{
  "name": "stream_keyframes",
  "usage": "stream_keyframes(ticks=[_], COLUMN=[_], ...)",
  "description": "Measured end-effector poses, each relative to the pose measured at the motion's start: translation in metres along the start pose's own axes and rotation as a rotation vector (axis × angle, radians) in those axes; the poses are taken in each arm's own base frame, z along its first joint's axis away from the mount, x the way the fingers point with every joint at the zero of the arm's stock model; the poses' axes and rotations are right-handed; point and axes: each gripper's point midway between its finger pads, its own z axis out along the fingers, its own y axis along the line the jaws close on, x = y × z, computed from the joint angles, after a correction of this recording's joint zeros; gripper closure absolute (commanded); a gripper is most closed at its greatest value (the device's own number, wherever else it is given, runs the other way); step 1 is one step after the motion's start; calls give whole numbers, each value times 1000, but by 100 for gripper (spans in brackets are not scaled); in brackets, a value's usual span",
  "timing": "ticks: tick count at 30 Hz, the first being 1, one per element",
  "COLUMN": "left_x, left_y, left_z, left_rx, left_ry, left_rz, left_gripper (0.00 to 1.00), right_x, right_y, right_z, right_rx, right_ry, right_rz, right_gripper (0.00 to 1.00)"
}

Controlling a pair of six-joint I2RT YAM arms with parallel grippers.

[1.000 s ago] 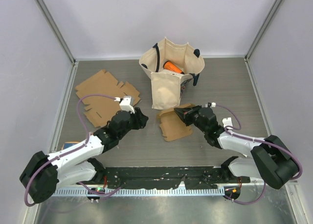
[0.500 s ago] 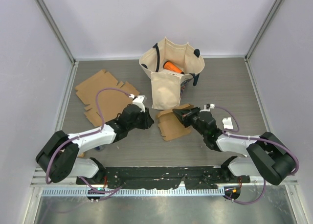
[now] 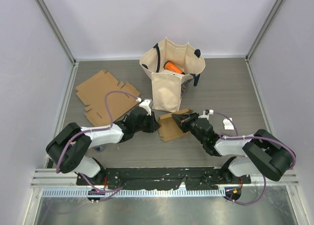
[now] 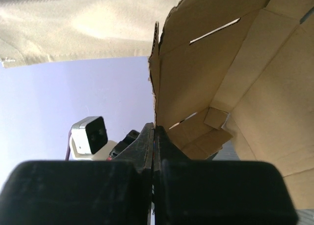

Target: Fold the paper box

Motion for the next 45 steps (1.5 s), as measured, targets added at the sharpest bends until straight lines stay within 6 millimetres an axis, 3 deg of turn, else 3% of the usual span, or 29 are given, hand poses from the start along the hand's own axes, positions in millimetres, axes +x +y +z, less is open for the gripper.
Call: stream_keyframes(ticks=[13, 18, 24, 32, 37, 41, 45], left_x=[-20, -17, -18, -20, -23, -26, -27], left_y=[22, 28, 20, 9, 5, 8, 9], left_z=[-30, -23, -2, 7, 8, 9, 10], left_rx=[-101, -128, -129, -90, -96, -139, -183], left_ry=[-149, -125, -84, -81, -97, -123, -147], left_rz=[40, 95, 174, 225, 236, 239, 242], left_gripper=[51, 50, 53, 66, 59, 66, 61], right_x=[-7, -7, -8, -8, -9, -9, -9], right_y=[-11, -12, -17, -17, -17, -16, -17], right_z=[5, 9, 15, 16, 17, 18, 20], right_rx=[55, 71, 89, 89, 89, 88, 96], right_ry=[-46, -52, -61, -65, -70, -72, -79], right_rz=[0, -6, -13, -27, -31, -26, -17], right_gripper=[99, 99, 99, 99, 99, 99, 99])
